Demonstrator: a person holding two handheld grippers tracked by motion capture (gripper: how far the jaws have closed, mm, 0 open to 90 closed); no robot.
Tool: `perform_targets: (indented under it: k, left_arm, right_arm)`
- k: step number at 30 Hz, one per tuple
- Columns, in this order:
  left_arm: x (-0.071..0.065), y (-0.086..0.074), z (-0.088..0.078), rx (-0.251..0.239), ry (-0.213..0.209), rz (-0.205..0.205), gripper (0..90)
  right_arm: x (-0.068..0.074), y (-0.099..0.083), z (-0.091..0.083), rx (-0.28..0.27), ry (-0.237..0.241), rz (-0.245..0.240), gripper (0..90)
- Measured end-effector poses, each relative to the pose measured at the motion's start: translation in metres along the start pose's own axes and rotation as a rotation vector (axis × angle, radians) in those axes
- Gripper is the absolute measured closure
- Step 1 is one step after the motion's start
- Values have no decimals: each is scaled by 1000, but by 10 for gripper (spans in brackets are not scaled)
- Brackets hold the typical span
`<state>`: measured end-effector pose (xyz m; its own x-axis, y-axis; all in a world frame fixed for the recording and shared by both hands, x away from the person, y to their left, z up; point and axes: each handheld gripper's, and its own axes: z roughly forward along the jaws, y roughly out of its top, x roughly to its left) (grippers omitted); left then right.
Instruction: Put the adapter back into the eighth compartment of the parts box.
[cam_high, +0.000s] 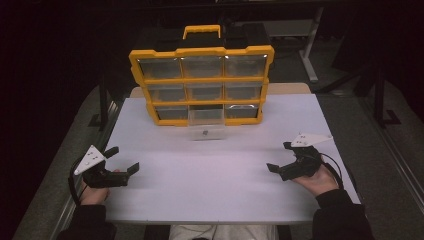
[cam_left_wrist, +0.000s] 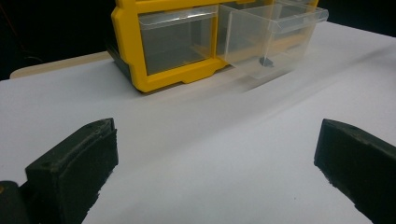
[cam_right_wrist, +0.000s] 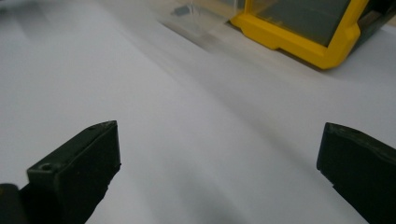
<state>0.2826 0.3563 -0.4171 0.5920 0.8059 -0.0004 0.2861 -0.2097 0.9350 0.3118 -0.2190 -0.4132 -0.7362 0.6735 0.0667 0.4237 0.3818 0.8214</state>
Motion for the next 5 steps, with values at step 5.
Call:
perform_targets:
  k: [5]
  left_arm:
    - [-2,1,1,-2,-9,5,0]
  right_arm:
    - [3,-10,2,5,-15,4,0]
